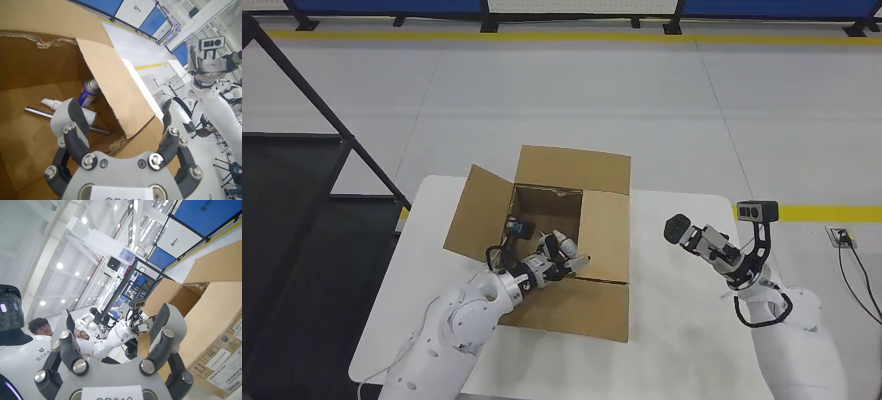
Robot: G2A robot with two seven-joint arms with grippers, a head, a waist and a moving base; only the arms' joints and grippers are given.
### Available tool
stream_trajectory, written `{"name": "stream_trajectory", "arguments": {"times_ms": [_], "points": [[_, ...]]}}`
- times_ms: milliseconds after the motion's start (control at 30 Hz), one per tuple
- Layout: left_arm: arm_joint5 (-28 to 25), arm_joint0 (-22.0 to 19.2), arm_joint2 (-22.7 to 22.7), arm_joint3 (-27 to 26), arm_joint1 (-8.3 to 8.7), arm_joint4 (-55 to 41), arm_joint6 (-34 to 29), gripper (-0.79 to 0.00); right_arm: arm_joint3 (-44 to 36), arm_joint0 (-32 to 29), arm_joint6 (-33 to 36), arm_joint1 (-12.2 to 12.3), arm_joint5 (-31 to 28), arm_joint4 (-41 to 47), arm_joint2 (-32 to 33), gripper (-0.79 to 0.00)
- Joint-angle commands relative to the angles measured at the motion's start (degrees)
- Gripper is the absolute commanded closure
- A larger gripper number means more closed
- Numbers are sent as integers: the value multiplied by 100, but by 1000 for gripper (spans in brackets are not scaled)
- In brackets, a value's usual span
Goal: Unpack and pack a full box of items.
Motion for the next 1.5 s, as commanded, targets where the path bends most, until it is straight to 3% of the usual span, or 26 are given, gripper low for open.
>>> {"name": "stream_trajectory", "arguments": {"times_ms": [0, 133, 367, 767, 967, 1467], "points": [[50, -55, -9, 49, -17, -322, -124, -785, -137, -77, -164, 1, 67, 32, -34, -785], [251, -233, 37, 268, -68, -865, -433, -785, -236, -157, -204, 33, 81, 89, -17, -785], [71, -649, 187, 983, -174, -2073, -1268, -785, -204, -245, -254, 106, 80, 134, 106, -785], [-273, -1152, 552, 1737, -348, -2642, -1667, -785, -345, -460, -457, 194, 45, 146, 164, -785], [-687, -1211, 588, 1813, -386, -2718, -1619, -785, -357, -522, -521, 223, -6, 171, 122, -785], [-887, -1157, 432, 1613, -374, -2892, -1669, -785, -330, -496, -579, 288, -23, 197, -48, -785]]}}
